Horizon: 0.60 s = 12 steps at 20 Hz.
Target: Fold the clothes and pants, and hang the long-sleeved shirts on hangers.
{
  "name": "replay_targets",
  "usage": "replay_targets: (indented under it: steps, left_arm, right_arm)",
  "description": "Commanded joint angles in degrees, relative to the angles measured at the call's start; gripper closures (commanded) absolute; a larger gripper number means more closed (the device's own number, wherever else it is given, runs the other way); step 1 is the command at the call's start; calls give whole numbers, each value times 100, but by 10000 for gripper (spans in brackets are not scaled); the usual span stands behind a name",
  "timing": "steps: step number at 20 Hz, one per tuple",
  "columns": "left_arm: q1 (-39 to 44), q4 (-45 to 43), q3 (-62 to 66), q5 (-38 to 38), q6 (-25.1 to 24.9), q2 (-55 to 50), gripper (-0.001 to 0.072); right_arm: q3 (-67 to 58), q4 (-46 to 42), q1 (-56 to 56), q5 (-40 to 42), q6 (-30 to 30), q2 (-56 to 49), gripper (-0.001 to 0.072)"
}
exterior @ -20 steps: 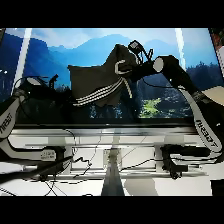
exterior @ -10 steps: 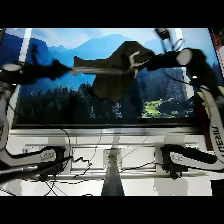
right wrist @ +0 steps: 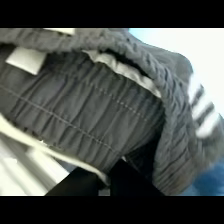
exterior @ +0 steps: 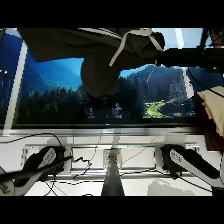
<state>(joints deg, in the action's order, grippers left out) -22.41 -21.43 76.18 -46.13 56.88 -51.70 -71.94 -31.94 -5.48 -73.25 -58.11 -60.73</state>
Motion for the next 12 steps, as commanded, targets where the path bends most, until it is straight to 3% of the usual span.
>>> replay_targets:
  steps: [1, 4, 6, 8, 10, 12]
  left_arm:
    - [-245, -203, 68, 439, -96, 752, 699]
    - [-251, -734, 66, 295, 39, 931, 700]
    - [-166, -1038, 33, -551, 520, 726, 700]
    - [280, -1425, -138, -1478, 619, 286, 700]
    - [1029, -1709, -463, -1532, 610, -313, 700]
    - [1801, -1871, -675, -1062, 568, -1084, 699]
  right_arm:
    - [-2, 1676, -52, -557, -682, 621, 692]
    - [254, 1753, 223, -192, -1193, 1069, 694]
    - [907, 1349, 772, 400, -1309, 1193, 693]
    - [1740, 981, 1259, 1003, -1735, 1113, 693]
    - [2437, 918, 1320, 1738, -1814, 966, 693]
    - [2800, 907, 1038, 2155, -1838, 717, 693]
